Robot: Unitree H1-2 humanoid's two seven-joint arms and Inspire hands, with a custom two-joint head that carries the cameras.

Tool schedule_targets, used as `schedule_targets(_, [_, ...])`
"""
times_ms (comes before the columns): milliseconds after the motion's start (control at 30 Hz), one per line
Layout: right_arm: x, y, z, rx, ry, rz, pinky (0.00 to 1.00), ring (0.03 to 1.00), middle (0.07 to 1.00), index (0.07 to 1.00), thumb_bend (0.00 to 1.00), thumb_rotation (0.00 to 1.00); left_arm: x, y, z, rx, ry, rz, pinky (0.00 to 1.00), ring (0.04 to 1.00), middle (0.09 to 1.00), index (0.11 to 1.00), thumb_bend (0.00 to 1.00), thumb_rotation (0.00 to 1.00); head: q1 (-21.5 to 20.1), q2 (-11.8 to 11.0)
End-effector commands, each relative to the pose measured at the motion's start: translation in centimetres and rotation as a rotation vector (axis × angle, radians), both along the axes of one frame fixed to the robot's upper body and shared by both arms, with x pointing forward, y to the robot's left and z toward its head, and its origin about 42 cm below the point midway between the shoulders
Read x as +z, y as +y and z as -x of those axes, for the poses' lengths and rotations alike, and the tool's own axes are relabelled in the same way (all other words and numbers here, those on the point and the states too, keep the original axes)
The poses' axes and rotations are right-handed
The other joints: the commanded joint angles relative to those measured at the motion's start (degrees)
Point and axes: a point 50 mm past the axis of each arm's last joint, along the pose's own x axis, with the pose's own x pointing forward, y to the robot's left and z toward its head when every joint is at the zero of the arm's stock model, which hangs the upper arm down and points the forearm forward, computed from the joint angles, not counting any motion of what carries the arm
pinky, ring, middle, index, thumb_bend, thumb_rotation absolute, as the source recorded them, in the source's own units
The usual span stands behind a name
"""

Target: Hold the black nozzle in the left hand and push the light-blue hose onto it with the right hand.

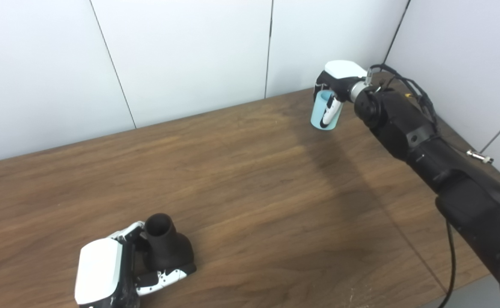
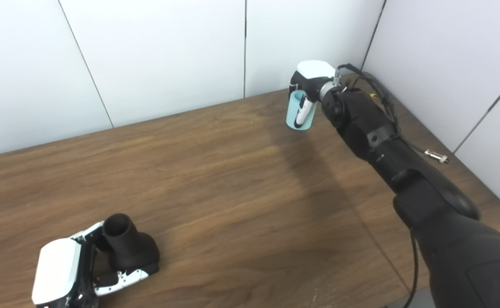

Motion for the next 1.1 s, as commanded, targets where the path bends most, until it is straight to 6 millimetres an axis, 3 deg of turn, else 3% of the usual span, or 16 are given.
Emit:
schedule_targets(0, [3.2,-0.6,-0.5,0.005,-0.108,0.021,0.50,0.434,0.507,0.477,0.52,0.00,-1.8,0.6,1.0,0.016,0.113,-0.033,0.38,0.479,0.406,0.517,0.52,0.00,-0.06,0.06])
schedule_targets(67, [3.1,-0.6,-0.5,0.005,-0.115,0.017,0.47,0.417,0.510,0.488,0.52,0.00,-1.8,0.6,1.0,0.016,0.109,-0.034,0.37,0.477,0.404,0.516,0.52,0.00,-0.06,0.06])
schedule_targets(200, [3.6,0.0,-0.1,0.047,-0.153,0.001,0.30,0.413,0.524,0.523,0.49,0.00,-1.8,0.5,1.0,0.016,0.107,-0.032,0.37,0.477,0.404,0.516,0.52,0.00,1.65,0.40])
schedule_targets(433, [6.7,3.2,2.1,0.187,-0.258,0.011,0.28,0.414,0.530,0.523,0.49,0.00,-1.7,-0.1,1.2,0.012,0.103,-0.028,0.38,0.485,0.408,0.517,0.52,0.00,6.22,1.28])
schedule_targets(733, [10.6,8.5,5.9,0.404,-0.302,-0.013,0.29,0.387,0.518,0.538,0.49,0.00,-1.9,-1.6,1.7,0.007,0.097,-0.033,0.37,0.478,0.408,0.514,0.52,0.00,14.63,2.42])
schedule_targets(967, [12.3,11.5,9.1,0.535,-0.288,-0.039,0.39,0.415,0.517,0.493,0.50,0.00,-2.1,-3.2,1.9,0.003,0.091,-0.033,0.37,0.474,0.409,0.515,0.52,0.00,20.41,2.94])
schedule_targets(1067, [12.8,12.7,10.3,0.579,-0.276,-0.040,0.48,0.413,0.502,0.505,0.51,0.00,-2.2,-3.7,1.9,0.002,0.090,-0.042,0.37,0.455,0.408,0.512,0.52,0.00,22.37,3.08])
